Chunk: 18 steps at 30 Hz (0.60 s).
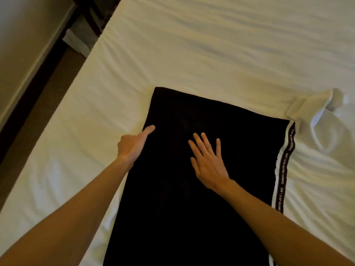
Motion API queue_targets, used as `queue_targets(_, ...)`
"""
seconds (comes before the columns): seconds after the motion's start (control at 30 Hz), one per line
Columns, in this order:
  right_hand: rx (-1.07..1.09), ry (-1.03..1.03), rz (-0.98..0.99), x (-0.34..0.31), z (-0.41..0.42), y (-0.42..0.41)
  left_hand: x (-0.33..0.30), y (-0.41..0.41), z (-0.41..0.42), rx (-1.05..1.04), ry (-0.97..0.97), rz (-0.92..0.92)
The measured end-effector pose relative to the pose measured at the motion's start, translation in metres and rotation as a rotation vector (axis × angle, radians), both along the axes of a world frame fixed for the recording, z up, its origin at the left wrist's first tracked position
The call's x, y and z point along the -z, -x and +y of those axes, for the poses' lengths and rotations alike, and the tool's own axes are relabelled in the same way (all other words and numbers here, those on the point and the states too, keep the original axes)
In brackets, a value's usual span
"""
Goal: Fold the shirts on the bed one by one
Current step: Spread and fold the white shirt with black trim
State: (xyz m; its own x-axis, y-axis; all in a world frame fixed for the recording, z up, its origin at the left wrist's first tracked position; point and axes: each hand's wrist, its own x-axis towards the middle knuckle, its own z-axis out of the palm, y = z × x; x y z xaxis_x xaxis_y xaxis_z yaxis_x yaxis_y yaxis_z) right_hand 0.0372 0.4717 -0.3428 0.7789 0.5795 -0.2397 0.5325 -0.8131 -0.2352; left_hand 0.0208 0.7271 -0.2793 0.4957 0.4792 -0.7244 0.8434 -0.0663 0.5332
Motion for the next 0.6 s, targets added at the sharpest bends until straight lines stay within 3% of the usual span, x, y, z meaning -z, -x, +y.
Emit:
queue_targets(0.07,0.079,0.041,0.056,0.005,0.013,0.012,0.004,0.037,0.008,-0.008,0.212,0.063)
queue_targets(0.2,0.199,-0.066,0.037,-0.015,0.049,0.002,0.015,0.103,0.016,-0.064,0.415,0.034)
queue_targets(0.3,-0.093,-0.111,-0.031,-0.034,0.085,-0.018,0.013,0.128,0.008,-0.063,0.429,0.016)
queue_targets(0.43,-0.625,0.146,-0.036,-0.045,0.137,-0.037,0.009,0.147,-0.001,-0.065,0.411,-0.019)
queue_targets(0.6,-0.694,0.310,0.200,-0.061,0.174,-0.044,0.005,0.195,0.000,0.038,0.315,-0.090)
